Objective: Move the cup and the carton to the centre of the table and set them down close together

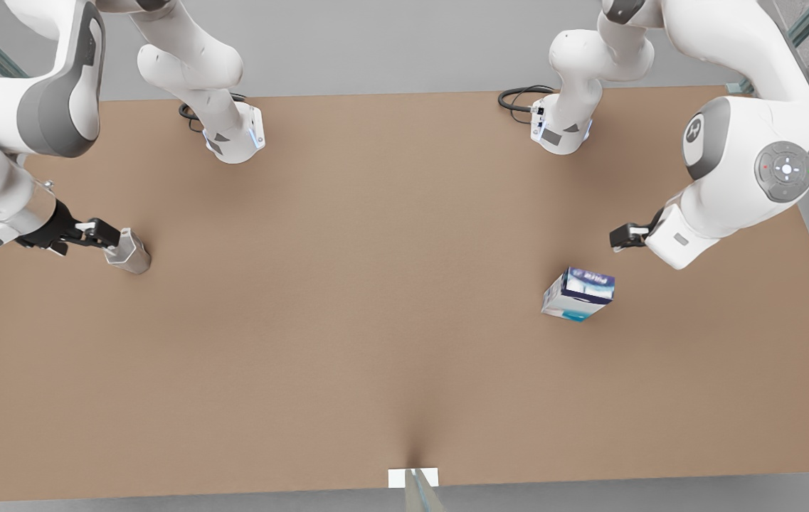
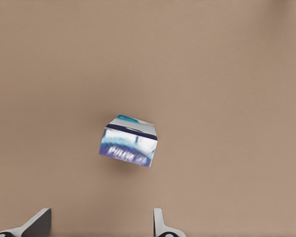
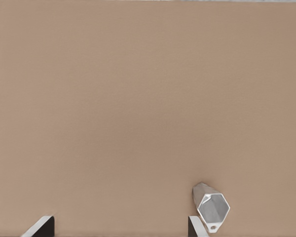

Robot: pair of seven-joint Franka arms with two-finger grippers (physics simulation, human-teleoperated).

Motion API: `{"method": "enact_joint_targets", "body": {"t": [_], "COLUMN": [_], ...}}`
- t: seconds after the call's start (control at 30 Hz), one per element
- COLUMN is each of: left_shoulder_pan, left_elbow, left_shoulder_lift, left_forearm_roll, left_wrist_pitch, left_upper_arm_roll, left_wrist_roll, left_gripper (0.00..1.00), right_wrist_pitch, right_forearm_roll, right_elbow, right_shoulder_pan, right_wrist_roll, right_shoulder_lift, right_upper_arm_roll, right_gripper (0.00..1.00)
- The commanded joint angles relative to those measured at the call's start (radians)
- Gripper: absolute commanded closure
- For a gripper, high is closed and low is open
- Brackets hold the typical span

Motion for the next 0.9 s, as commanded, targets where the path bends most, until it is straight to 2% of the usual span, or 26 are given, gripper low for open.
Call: {"method": "enact_joint_targets", "body": {"t": [0.0,0.07,0.13,0.17,0.23,0.33,0.43,0.53,0.63,0.7,0.87], "left_shoulder_pan": [0.002,0.002,0.002,0.002,0.002,0.002,0.002,0.002,0.002,0.002,0.002], "left_elbow": [0.000,0.000,0.000,0.000,-0.003,-0.008,-0.020,-0.022,-0.029,-0.029,-0.029], "left_shoulder_lift": [0.000,0.001,0.005,0.008,0.008,0.008,0.012,0.012,0.015,0.017,0.029], "left_forearm_roll": [0.003,0.002,0.003,0.003,0.005,0.005,0.003,0.003,0.002,0.002,0.003], "left_wrist_pitch": [0.000,0.002,0.008,0.009,0.017,0.015,0.023,0.023,0.025,0.026,0.032], "left_upper_arm_roll": [0.000,0.000,-0.001,-0.001,-0.001,-0.001,-0.003,-0.003,-0.003,-0.003,-0.005], "left_wrist_roll": [0.000,0.000,0.000,0.000,0.000,0.000,0.000,0.000,-0.001,0.000,0.000], "left_gripper": [0.00,0.00,0.00,0.00,0.00,0.00,0.00,0.00,0.00,0.00,0.00], "right_wrist_pitch": [0.000,-0.005,-0.086,-0.100,0.113,0.181,0.181,0.386,0.512,0.607,0.636], "right_forearm_roll": [-0.001,0.001,0.001,-0.008,-0.031,-0.045,-0.059,-0.064,-0.094,-0.111,-0.111], "right_elbow": [0.000,-0.003,-0.023,-0.083,-0.311,-0.403,-0.468,-0.739,-0.842,-0.867,-0.876], "right_shoulder_pan": [-0.017,-0.006,0.037,0.078,0.095,0.071,0.018,-0.032,-0.058,-0.077,-0.118], "right_wrist_roll": [0.002,0.001,0.004,0.018,0.081,0.091,0.018,0.029,0.030,0.029,-0.047], "right_shoulder_lift": [0.000,0.024,0.060,0.061,0.047,0.043,-0.052,-0.236,-0.233,-0.221,-0.192], "right_upper_arm_roll": [0.000,0.000,0.005,0.007,0.007,0.007,0.005,0.005,0.005,0.003,0.002], "right_gripper": [0.00,0.00,0.00,0.00,0.00,0.00,0.00,0.00,0.00,0.00,0.00]}}
